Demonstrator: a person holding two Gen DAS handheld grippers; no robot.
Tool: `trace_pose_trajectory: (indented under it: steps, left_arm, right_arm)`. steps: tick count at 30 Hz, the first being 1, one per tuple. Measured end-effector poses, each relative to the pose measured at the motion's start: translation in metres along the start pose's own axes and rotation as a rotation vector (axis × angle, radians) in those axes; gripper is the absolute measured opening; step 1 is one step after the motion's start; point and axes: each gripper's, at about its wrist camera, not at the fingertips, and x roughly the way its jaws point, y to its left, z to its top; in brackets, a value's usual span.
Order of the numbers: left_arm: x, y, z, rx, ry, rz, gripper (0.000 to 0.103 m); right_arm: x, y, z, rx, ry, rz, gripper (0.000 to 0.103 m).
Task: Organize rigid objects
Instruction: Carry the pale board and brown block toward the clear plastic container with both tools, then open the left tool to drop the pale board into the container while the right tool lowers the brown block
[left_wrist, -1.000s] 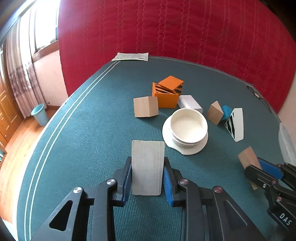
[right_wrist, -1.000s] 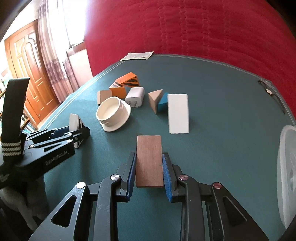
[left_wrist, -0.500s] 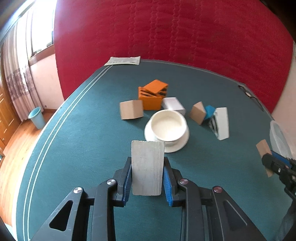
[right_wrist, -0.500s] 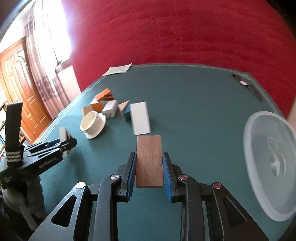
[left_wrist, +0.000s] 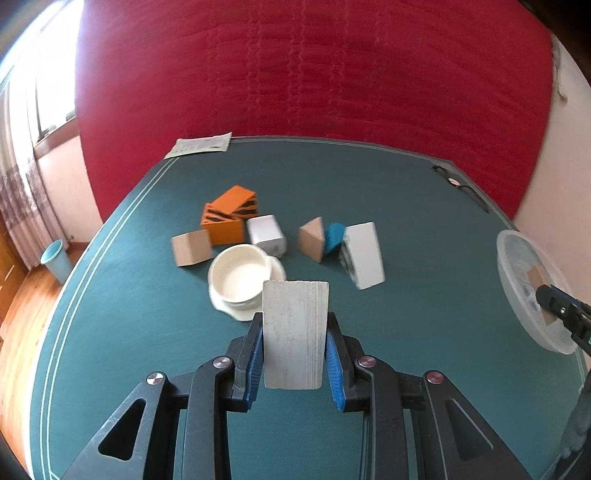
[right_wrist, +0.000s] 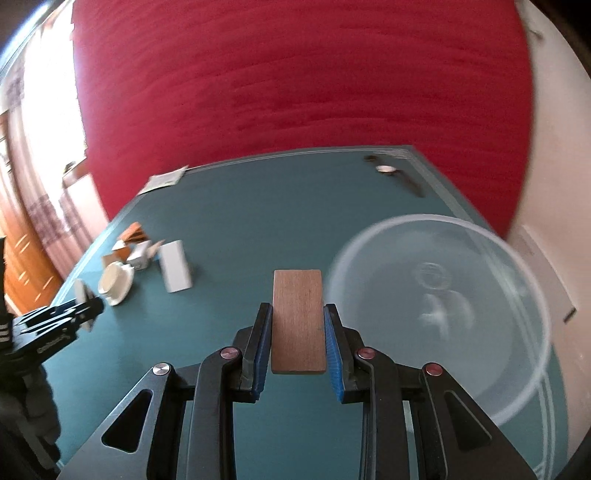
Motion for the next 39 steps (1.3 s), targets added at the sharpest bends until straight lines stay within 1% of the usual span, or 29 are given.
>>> trace_pose_trajectory:
  steps: [6, 11, 18, 23, 29, 39]
  left_arm:
    - [-0.003, -0.027, 0.004, 0.047, -0.01, -0.019, 0.031]
    - [-0.002, -0.056, 0.009, 0.098, -0.009, -0.054, 0.031]
    - [-0.005, -0.1, 0.015, 0.181, -0.026, -0.105, 0.031]
    - [-0.004, -0.127, 0.014, 0.224, -0.022, -0.142, 0.031]
    - [-0.003, -0.156, 0.015, 0.262, -0.012, -0.199, 0.031]
    - [-0.002, -0.205, 0.015, 0.355, 0.004, -0.319, 0.031]
  right_arm:
    - [-0.003, -0.05, -0.005, 0.075, 0.005, -0.103, 0.028]
    - [-0.005, -0.081, -0.011, 0.136, 0.007, -0.149, 0.028]
    - [-0.011, -0.101, -0.017, 0.143, -0.017, -0.211, 0.028]
    - [-0.015, -0.113, -0.019, 0.168, -0.03, -0.202, 0.029]
    - [-0.021, -0.122, -0.02, 0.203, -0.058, -0.213, 0.029]
    - [-0.024, -0.132, -0.023, 0.255, -0.074, -0.233, 0.029]
